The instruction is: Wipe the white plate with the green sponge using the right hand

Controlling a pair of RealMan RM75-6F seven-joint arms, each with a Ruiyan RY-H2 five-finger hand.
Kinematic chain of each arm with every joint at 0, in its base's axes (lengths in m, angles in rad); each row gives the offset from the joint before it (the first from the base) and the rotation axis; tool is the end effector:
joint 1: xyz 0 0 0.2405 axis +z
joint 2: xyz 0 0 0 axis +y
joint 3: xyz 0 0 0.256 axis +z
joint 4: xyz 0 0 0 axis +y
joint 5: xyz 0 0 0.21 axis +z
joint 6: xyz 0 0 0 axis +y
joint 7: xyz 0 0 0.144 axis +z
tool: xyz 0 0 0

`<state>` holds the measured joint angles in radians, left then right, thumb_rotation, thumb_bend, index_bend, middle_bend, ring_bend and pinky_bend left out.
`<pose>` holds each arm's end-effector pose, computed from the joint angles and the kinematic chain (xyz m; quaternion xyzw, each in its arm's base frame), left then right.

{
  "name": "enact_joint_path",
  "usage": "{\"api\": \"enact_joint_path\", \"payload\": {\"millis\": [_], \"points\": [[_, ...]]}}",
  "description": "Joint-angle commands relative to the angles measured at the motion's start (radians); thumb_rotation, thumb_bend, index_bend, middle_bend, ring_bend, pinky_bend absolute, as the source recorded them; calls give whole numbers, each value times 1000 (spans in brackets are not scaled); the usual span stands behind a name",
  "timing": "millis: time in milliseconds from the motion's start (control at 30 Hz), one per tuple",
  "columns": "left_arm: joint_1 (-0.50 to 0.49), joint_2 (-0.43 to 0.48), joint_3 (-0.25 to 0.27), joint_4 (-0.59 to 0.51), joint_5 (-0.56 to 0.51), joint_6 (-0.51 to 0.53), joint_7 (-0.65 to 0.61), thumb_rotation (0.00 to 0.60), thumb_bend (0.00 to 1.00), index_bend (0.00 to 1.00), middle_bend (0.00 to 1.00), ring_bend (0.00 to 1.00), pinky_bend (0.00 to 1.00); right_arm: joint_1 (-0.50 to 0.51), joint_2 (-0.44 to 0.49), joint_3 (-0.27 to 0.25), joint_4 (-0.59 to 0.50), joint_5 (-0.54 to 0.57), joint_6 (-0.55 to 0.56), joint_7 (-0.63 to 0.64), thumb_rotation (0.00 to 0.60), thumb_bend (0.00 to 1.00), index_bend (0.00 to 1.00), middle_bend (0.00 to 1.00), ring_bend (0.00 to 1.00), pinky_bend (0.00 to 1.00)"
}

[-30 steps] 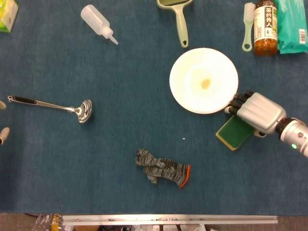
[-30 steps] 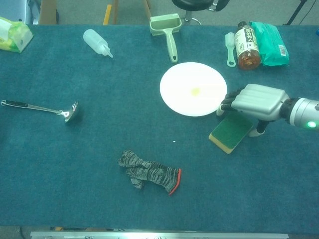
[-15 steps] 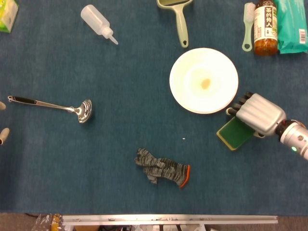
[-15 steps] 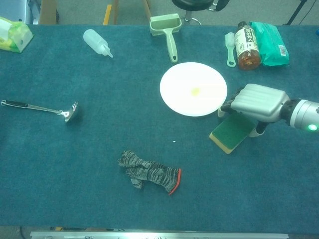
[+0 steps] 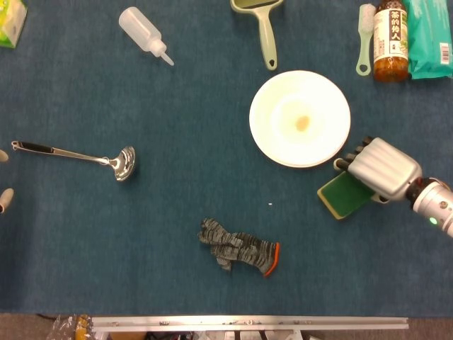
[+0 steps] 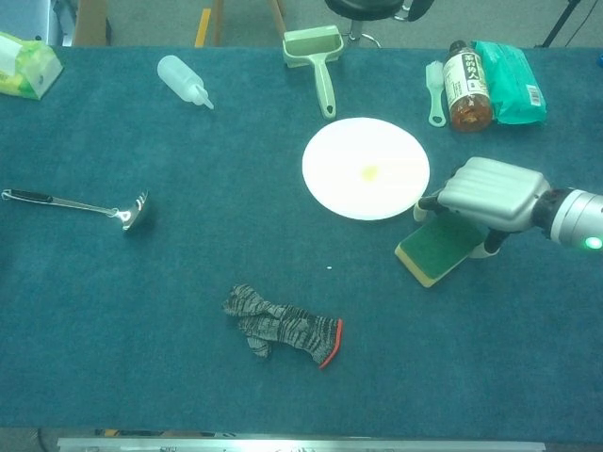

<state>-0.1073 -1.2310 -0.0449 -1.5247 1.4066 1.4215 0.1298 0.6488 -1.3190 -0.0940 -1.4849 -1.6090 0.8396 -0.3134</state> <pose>-0.3297 0.1871 0.1263 -0.6033 -0.3922 -0.3276 0.6123 -0.2299 -0.2722 0.0056 0.9017 -0.1976 0.2051 0.3253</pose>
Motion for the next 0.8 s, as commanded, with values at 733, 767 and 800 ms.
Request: {"api": "enact_joint_path", "payload": {"millis": [733, 767, 800], "points": [[-3, -5, -2, 4, 10, 1, -8, 600, 182, 380, 304, 221, 358, 78, 67, 141, -131, 210, -49, -138, 600, 122, 322, 527, 484, 371], [-3, -5, -1, 4, 12, 3, -9, 600, 182, 380, 304, 221, 358, 86, 61, 146, -126, 228, -59, -155, 600, 122, 322, 527, 484, 371], [-2, -4, -1, 5, 15, 6, -11, 600, 182, 380, 304, 221, 358, 96, 53, 152, -117, 252, -72, -177, 600, 122, 322, 527, 483, 371]]}}
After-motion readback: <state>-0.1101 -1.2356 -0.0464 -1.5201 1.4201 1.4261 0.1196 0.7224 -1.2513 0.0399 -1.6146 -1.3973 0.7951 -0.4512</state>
